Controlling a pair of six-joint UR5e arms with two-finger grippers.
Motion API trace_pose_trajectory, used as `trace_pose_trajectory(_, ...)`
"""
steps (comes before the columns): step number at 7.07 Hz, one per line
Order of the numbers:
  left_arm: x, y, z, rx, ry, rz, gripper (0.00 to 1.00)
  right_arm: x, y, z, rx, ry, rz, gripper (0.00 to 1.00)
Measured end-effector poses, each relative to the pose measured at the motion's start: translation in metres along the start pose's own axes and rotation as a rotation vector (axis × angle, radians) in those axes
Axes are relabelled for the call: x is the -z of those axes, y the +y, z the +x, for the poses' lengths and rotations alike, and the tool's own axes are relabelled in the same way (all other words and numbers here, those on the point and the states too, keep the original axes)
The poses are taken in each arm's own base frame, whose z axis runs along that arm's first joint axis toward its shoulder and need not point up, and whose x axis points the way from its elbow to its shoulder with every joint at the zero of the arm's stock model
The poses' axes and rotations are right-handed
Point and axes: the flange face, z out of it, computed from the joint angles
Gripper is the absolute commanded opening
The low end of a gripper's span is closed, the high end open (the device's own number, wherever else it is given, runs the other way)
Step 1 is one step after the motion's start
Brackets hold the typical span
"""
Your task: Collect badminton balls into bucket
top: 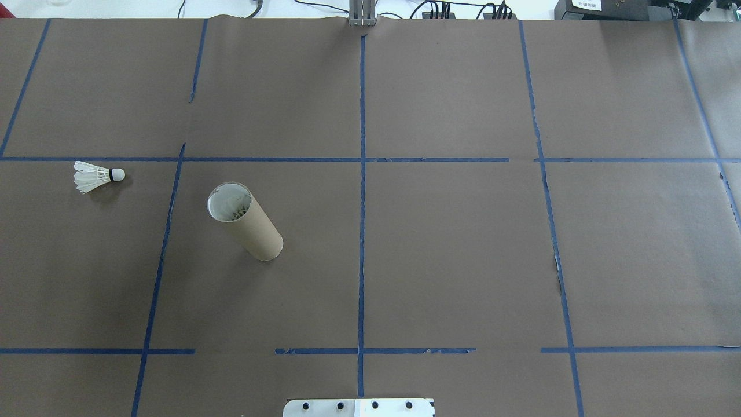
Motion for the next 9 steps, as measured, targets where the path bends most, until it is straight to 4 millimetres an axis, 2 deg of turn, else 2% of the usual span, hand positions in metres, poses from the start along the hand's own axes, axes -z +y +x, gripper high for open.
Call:
trace_pose_trajectory(1,-0.010,-0.008,0.003,-0.011,0.015,0.030,1.00,0.000,0.000,0.000,0.000,0.000,0.000,1.00)
trace_pose_trajectory(3,-0.048,-0.004,0.019,-0.057,0.056,0.084,1.00,0.000,0.000,0.000,0.000,0.000,0.000,1.00)
trace_pose_trajectory(6,-0.132,0.004,0.103,0.106,0.190,0.076,1.00,0.000,0.000,0.000,0.000,0.000,0.000,1.00)
trace_pose_trajectory(9,-0.180,0.033,0.136,0.302,0.323,0.155,1.00,0.000,0.000,0.000,0.000,0.000,0.000,1.00)
